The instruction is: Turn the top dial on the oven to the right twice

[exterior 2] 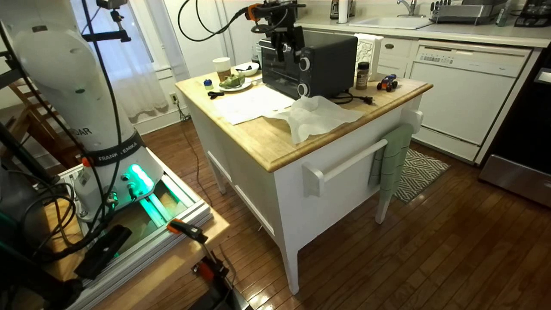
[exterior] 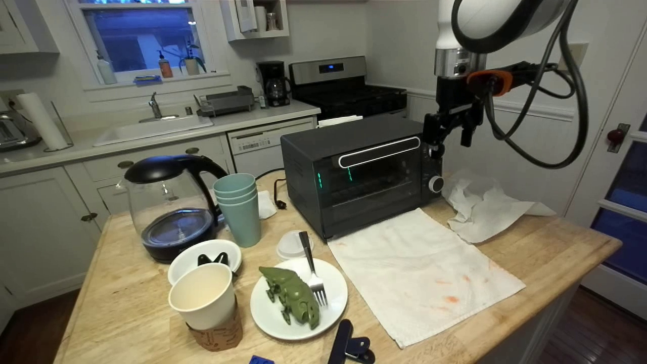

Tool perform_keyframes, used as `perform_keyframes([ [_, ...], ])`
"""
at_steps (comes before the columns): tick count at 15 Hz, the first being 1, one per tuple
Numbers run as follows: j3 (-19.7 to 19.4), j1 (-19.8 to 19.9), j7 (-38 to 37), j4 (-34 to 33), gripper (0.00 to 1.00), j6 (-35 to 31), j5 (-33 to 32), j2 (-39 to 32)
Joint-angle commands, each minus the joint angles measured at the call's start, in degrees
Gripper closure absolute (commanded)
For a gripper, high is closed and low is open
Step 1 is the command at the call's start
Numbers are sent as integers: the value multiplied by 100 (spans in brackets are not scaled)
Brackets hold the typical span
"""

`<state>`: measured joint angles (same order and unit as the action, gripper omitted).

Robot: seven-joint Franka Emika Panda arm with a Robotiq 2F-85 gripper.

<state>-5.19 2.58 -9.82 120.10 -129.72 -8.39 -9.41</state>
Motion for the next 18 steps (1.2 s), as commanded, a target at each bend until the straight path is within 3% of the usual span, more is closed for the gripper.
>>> perform_keyframes([
  [1,14,-153,-736,888,0,-3,-491,1080],
  [7,315,43,-1310,1748,0,-309,-1165,2488],
  [11,522,308,-1417,2171,0,-901,-1629,3117],
  [14,555,460,-1084,2421,0,-1467,-1670,3368],
  [15,630,474,-1122,2117,0,-1136,-1456,3090],
  [18,641,525,-1019,2278,0,-1329,-1441,3238],
])
